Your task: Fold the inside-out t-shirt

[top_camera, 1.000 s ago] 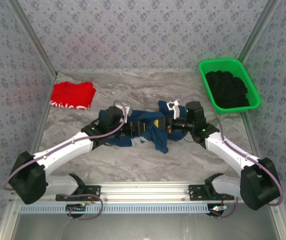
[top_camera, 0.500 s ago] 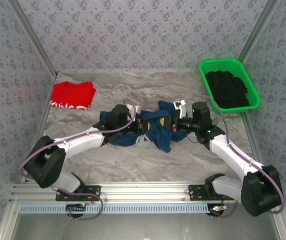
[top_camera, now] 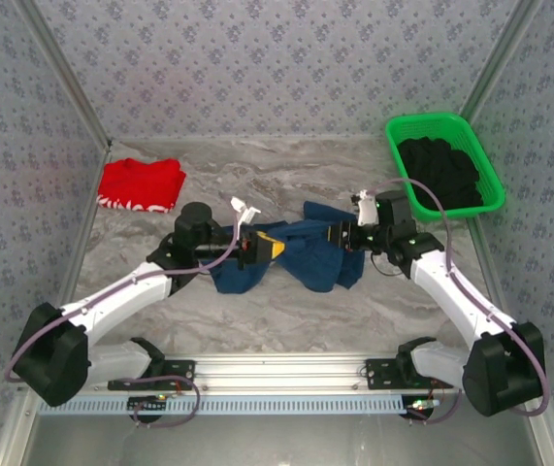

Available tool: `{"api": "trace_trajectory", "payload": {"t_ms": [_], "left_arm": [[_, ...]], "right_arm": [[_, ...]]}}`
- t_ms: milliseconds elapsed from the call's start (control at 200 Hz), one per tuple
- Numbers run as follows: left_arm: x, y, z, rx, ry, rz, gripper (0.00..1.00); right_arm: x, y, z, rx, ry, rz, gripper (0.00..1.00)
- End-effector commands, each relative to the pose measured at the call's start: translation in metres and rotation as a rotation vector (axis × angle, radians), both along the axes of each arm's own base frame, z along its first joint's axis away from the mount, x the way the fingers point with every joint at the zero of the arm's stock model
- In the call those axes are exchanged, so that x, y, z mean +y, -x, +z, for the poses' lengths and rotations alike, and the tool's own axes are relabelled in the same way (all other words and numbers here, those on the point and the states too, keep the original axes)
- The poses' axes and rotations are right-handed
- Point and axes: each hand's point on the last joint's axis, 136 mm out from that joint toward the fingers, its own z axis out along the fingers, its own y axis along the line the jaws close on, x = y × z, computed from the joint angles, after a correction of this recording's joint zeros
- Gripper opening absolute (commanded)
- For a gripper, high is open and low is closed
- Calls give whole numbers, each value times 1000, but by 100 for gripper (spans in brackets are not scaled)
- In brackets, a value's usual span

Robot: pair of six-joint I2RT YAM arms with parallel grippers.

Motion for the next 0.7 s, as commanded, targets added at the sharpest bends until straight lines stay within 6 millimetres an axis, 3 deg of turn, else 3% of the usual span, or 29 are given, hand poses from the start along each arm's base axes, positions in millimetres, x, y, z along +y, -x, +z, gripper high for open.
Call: {"api": "trace_trajectory", "payload": {"t_ms": [0, 245, 325, 565, 650, 700], "left_arm": [[1, 1, 8, -53, -13, -33, 0], [-4, -9, 4, -21, -36, -13, 0], [-5, -10, 4, -15, -38, -13, 0], [-4, -15, 5, -2, -59, 10, 0], [-4, -17, 5, 5, -70, 20, 0], [-4, -17, 6, 7, -72, 20, 0]], "right_arm": [[-11, 21, 8, -35, 139, 50, 35], [5, 63, 42, -264, 264, 210, 31], [23, 73, 48, -320, 257, 298, 28], [89, 102, 39, -353, 158, 585, 20], [104, 116, 35, -358, 119, 658, 18], [105, 113, 29, -348, 129, 647, 18]]}}
